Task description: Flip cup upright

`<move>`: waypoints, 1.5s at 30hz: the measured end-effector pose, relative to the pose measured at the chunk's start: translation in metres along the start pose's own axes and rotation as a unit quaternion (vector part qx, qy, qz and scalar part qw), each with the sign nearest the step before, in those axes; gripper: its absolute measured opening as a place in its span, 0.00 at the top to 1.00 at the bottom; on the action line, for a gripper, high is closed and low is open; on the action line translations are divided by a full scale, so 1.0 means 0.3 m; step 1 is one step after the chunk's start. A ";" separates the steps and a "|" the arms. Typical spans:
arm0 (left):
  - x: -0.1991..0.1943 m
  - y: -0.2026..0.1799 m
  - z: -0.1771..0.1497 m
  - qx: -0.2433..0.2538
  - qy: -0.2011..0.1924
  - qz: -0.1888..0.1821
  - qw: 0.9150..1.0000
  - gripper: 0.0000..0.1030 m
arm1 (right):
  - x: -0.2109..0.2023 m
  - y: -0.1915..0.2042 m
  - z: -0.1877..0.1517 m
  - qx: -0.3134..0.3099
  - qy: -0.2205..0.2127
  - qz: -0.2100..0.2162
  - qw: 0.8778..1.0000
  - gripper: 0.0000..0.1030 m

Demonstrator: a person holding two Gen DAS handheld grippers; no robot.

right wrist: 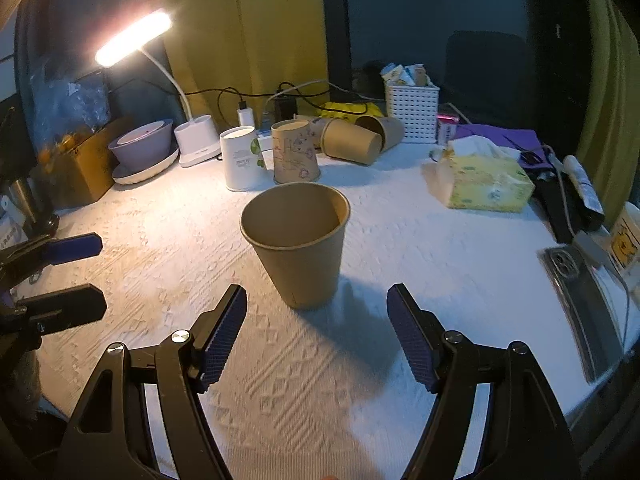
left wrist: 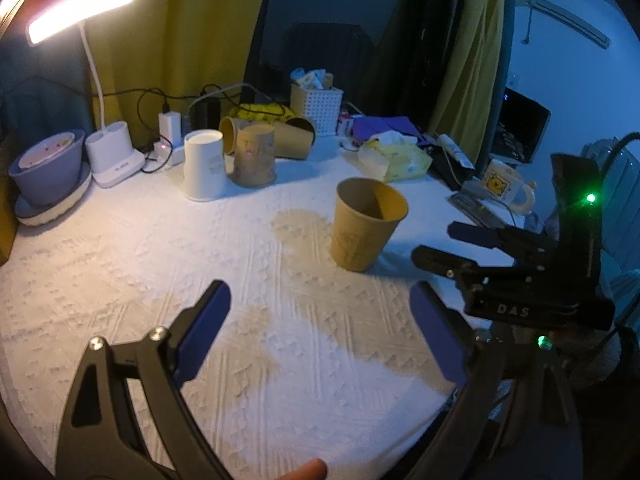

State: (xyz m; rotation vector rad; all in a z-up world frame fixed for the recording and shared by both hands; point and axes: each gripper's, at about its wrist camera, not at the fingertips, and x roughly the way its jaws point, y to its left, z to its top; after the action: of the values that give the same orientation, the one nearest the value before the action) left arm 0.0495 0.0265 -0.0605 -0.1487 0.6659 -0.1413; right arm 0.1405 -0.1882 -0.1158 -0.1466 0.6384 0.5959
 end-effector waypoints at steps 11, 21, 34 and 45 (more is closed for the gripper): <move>-0.078 -0.072 0.002 0.019 -0.025 0.021 0.999 0.11 | -0.153 0.004 -0.018 0.010 -0.020 -0.016 1.000 0.27; -0.207 -0.118 0.035 0.018 -0.087 0.046 0.995 0.11 | -0.302 0.031 0.021 -0.001 -0.062 -0.028 0.998 0.27; -0.341 -0.150 0.065 0.022 -0.158 0.055 0.986 0.11 | -0.462 0.072 0.074 -0.020 -0.119 -0.038 0.992 0.27; -0.425 -0.173 0.083 0.024 -0.196 0.057 0.979 0.11 | -0.564 0.086 0.107 -0.026 -0.156 -0.048 0.986 0.27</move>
State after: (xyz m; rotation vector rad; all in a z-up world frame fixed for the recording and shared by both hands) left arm -0.0384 0.0004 0.0451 -0.0885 0.2757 -0.0158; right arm 0.0336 -0.2378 0.0124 -0.1285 0.3112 0.5276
